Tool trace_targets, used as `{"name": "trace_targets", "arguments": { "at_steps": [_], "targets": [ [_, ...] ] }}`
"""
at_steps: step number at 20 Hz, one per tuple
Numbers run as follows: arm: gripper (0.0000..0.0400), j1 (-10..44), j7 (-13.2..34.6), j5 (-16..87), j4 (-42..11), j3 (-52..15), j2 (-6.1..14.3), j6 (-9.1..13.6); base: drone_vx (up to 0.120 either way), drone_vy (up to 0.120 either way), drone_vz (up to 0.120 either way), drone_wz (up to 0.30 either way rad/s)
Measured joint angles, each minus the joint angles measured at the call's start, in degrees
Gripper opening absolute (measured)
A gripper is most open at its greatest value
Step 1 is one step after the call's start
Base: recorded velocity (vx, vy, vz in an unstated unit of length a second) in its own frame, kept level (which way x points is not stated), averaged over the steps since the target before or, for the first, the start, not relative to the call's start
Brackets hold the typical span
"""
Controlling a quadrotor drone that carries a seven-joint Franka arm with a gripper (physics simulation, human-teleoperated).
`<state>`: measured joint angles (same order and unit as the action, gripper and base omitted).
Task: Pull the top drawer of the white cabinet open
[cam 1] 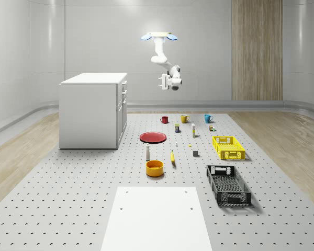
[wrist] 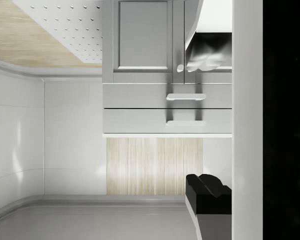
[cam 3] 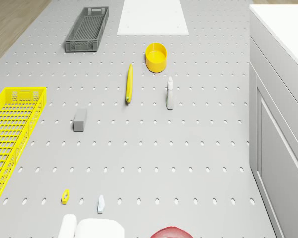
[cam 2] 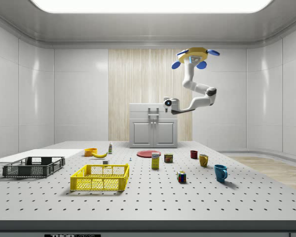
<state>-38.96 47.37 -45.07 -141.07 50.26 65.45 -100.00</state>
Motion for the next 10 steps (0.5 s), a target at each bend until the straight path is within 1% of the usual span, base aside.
{"name": "trace_targets", "arguments": {
  "at_steps": [5, 7, 10],
  "targets": [
    [0.0305, -0.4, 0.3, 0.4, -0.1, 0.1, 0.5, -0.4, 0.120, 0.000, 0.000, 0.000],
    [0.0305, -0.6, 0.4, 0.3, -0.3, -0.1, 0.6, -0.8, 0.000, 0.000, 0.000, 0.000],
    [0.0305, -0.9, 0.3, -0.3, -1.2, -1.0, 0.8, -2.1, 0.000, 0.000, 0.000, 0.000]
  ]
}}
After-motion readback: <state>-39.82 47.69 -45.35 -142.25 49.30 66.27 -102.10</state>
